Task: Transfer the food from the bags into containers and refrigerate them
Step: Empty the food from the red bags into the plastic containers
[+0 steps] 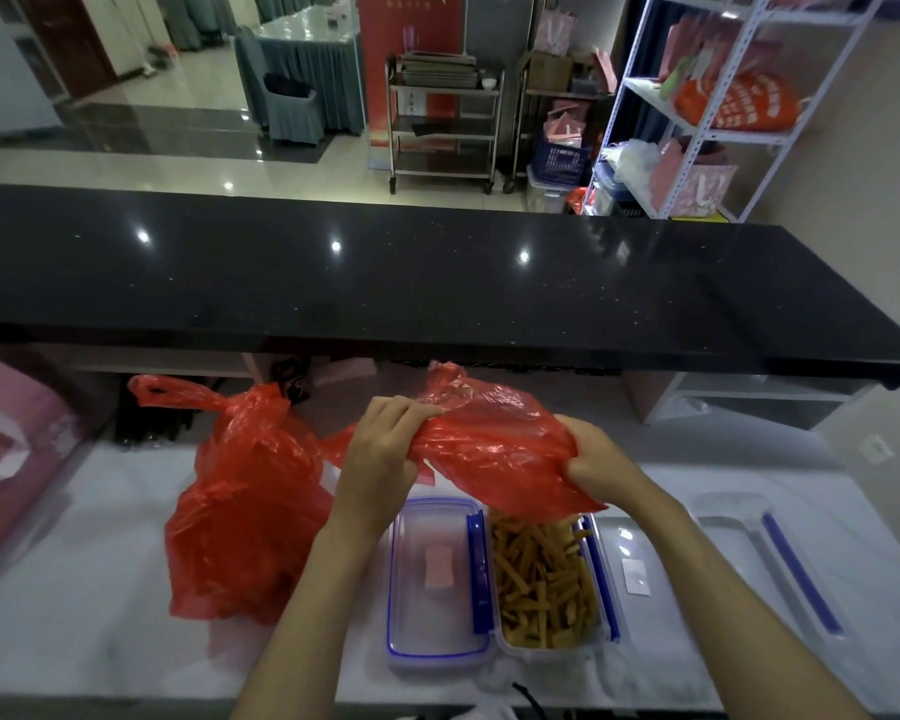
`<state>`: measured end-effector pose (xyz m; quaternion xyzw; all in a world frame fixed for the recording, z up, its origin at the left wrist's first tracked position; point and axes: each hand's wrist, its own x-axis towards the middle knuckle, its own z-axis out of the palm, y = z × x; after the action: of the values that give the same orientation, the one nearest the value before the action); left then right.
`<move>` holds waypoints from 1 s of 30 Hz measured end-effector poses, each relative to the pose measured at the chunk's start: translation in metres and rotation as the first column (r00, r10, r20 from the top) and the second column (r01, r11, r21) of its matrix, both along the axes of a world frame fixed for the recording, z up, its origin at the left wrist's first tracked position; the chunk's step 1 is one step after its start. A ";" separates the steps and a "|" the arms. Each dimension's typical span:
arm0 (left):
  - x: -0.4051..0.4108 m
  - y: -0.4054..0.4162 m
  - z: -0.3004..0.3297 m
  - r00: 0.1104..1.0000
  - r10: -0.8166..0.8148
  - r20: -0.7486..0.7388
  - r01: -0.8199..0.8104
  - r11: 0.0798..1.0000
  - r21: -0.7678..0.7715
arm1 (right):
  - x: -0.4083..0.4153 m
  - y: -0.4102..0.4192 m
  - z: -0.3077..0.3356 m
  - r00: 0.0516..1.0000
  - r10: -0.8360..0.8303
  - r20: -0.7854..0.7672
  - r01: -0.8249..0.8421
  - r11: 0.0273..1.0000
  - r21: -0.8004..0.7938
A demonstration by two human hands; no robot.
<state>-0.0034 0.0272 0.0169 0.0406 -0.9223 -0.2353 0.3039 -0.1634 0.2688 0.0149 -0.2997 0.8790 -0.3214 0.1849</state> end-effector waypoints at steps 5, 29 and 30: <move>-0.002 -0.009 -0.008 0.997 0.052 0.062 -0.047 0.995 -0.083 | -0.001 0.011 0.006 0.998 0.061 -0.015 -0.062 0.995 -0.074; -0.071 0.013 -0.026 0.942 -0.057 0.331 0.150 0.953 -0.264 | -0.003 -0.001 0.021 0.870 0.182 -0.458 -0.011 0.936 0.351; -0.073 0.007 -0.031 0.934 -0.051 0.354 0.160 0.945 -0.284 | -0.007 0.002 0.016 0.882 0.163 -0.443 0.006 0.935 0.354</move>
<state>-0.0769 0.0338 -0.0142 -0.0173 -0.9871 -0.0940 0.1284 -0.1705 0.2709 0.0309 -0.3667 0.9269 -0.0730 0.0314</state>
